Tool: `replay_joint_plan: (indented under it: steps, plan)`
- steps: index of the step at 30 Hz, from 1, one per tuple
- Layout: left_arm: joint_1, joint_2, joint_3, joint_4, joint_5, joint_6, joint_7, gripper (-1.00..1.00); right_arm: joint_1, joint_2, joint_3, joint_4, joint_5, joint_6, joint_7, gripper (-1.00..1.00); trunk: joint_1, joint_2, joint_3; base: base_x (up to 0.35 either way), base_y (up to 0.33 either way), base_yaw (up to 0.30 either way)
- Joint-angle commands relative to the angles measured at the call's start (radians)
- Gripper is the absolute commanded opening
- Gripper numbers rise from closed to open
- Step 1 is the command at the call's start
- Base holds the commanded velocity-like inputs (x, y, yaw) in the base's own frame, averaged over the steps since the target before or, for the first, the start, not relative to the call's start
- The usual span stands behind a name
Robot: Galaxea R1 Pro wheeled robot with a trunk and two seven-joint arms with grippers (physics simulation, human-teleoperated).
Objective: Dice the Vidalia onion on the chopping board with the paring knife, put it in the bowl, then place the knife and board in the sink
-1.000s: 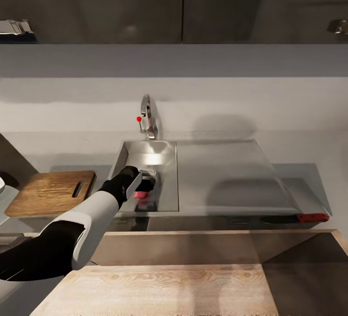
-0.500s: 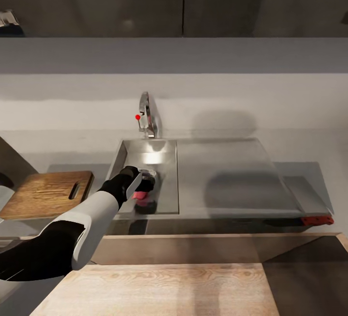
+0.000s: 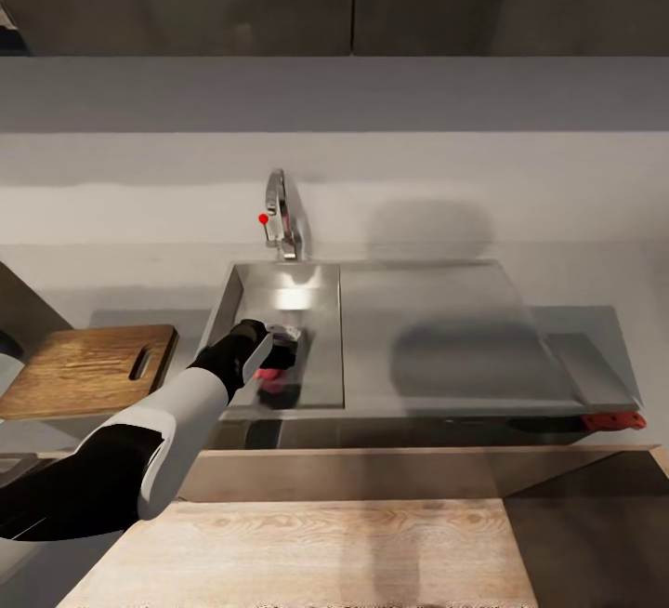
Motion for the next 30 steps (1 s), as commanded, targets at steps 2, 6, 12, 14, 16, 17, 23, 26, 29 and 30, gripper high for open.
replay_joint_plan:
  steps: [2, 6, 12, 14, 16, 17, 23, 26, 29, 30]
  plan:
    - [-0.001, 0.0, -0.006, 0.0, 0.008, 0.005, 0.006, 1.0, 0.0, 0.0, 0.0, 0.0, -0.003, -0.003, -0.002, 1.0, 0.0, -0.002, -0.005, 0.0, 0.0, 0.0]
    - [-0.001, 0.0, -0.006, 0.003, 0.008, 0.005, 0.006, 1.0, 0.0, 0.0, 0.001, 0.0, -0.003, -0.002, -0.002, 1.0, 0.0, -0.002, -0.011, 0.0, 0.0, 0.0]
    - [-0.001, 0.0, -0.006, 0.005, 0.008, 0.005, 0.006, 1.0, 0.0, 0.0, 0.0, 0.0, -0.003, -0.003, -0.002, 1.0, 0.0, -0.002, -0.016, 0.0, 0.0, 0.0]
    - [-0.001, 0.0, -0.006, 0.005, 0.008, 0.005, 0.006, 1.0, 0.0, 0.0, 0.0, 0.0, -0.002, -0.002, -0.002, 1.0, 0.0, -0.002, -0.016, 0.0, 0.0, 0.0]
    - [-0.001, 0.0, -0.006, 0.005, 0.008, 0.005, 0.006, 1.0, 0.0, 0.0, 0.0, 0.0, -0.002, -0.001, -0.002, 1.0, 0.0, -0.002, -0.016, 0.0, 0.0, 0.0]
    - [-0.001, 0.0, -0.006, 0.005, 0.008, 0.005, 0.006, 1.0, 0.0, -0.001, 0.0, 0.0, -0.002, -0.001, -0.002, 1.0, 0.0, -0.002, -0.016, 0.0, 0.0, 0.0]
    - [-0.001, 0.002, -0.006, 0.005, 0.008, 0.005, 0.007, 1.0, 0.0, -0.001, 0.0, 0.0, -0.002, -0.001, -0.002, 1.0, 0.0, -0.002, -0.016, 0.0, 0.0, 0.0]
    - [-0.001, 0.002, -0.006, 0.005, 0.008, 0.005, 0.007, 1.0, 0.0, -0.001, 0.0, 0.0, -0.002, -0.001, -0.002, 1.0, 0.0, -0.002, -0.016, 0.0, 0.0, 0.0]
    - [-0.001, 0.002, -0.006, 0.005, 0.008, 0.005, 0.007, 1.0, 0.0, -0.001, 0.0, 0.0, -0.002, -0.001, -0.002, 1.0, 0.0, -0.002, -0.016, 0.0, 0.0, 0.0]
    - [-0.001, 0.002, -0.006, 0.005, 0.008, 0.005, 0.007, 1.0, 0.0, -0.001, 0.0, 0.0, -0.002, -0.001, -0.002, 1.0, 0.0, -0.002, -0.016, 0.0, 0.0, 0.0]
